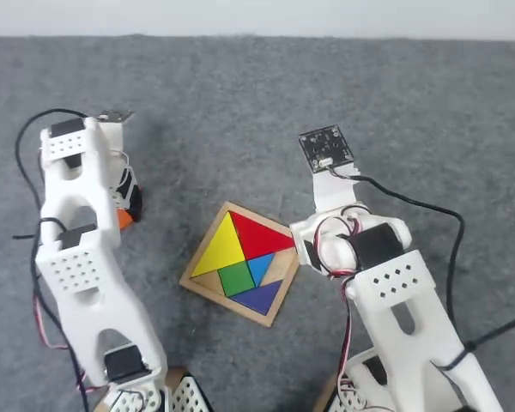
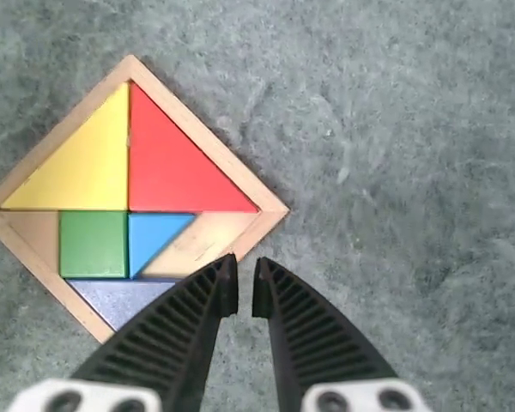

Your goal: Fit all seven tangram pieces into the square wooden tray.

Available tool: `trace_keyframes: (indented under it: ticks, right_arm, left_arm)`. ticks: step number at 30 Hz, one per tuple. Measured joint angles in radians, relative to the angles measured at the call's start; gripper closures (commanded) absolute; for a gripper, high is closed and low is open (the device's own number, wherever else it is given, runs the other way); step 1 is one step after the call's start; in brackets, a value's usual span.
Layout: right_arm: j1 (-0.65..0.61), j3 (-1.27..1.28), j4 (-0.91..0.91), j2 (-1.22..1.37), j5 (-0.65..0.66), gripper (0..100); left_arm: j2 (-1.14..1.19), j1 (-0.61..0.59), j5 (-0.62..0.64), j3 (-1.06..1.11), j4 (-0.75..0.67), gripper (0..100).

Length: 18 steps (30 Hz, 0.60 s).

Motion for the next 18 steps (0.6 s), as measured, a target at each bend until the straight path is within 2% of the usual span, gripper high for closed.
trace_keyframes:
  ticks: [6, 12, 18]
  right_arm:
    - [0.000, 0.012, 0.000, 0.000, 0.002, 94.6]
    - [0.000, 0.012, 0.000, 0.000, 0.005, 94.6]
    - [0.000, 0.012, 0.000, 0.000, 0.005, 94.6]
  left_arm:
    - [0.002, 0.026, 0.074, -0.005, 0.005, 79]
    - [0.032, 0.028, 0.292, -0.037, 0.041, 79]
    - [0.115, 0.028, 0.417, -0.155, 0.138, 81]
